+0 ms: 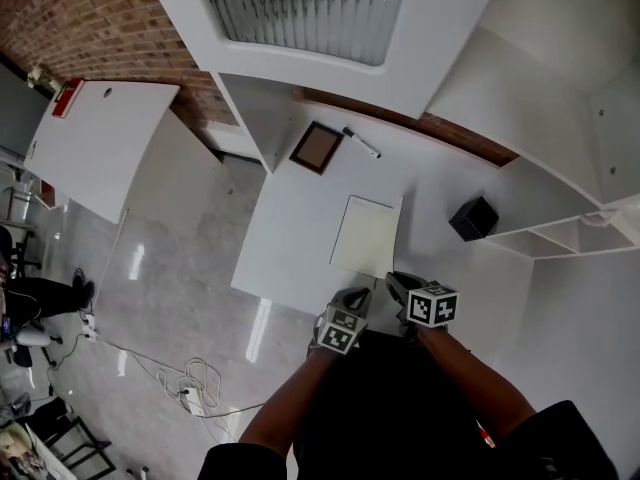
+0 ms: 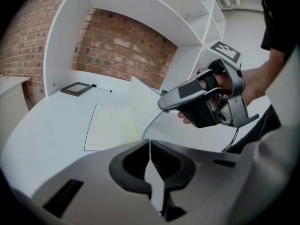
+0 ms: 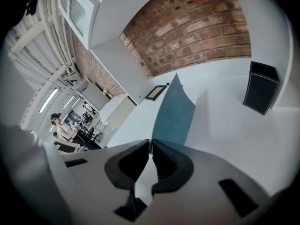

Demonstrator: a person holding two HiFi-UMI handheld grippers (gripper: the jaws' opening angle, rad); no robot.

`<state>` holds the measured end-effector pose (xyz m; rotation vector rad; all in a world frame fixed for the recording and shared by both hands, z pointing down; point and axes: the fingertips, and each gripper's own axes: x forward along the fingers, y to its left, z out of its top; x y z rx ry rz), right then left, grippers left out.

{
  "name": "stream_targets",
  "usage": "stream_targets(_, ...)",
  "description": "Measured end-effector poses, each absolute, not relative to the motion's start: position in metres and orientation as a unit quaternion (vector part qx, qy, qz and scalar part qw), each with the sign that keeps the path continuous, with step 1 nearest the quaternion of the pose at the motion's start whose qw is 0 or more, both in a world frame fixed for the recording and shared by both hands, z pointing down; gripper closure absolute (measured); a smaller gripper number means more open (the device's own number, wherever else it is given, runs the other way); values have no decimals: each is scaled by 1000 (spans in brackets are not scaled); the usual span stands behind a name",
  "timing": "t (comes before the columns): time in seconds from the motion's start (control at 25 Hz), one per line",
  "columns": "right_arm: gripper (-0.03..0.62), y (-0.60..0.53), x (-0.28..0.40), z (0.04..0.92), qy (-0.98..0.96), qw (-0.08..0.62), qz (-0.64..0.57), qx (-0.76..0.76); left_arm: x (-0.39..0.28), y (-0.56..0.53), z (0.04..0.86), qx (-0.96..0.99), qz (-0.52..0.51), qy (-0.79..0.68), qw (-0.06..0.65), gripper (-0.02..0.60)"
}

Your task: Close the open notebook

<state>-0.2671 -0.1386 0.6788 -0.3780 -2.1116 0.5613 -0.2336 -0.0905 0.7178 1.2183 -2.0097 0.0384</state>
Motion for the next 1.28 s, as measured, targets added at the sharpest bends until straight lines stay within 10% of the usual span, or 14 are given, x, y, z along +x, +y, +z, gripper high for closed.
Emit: stream_targets(1.28,571,-53,-317,747,-806,503,166,-263,-264,-11,721,339,-101,-850,390,569)
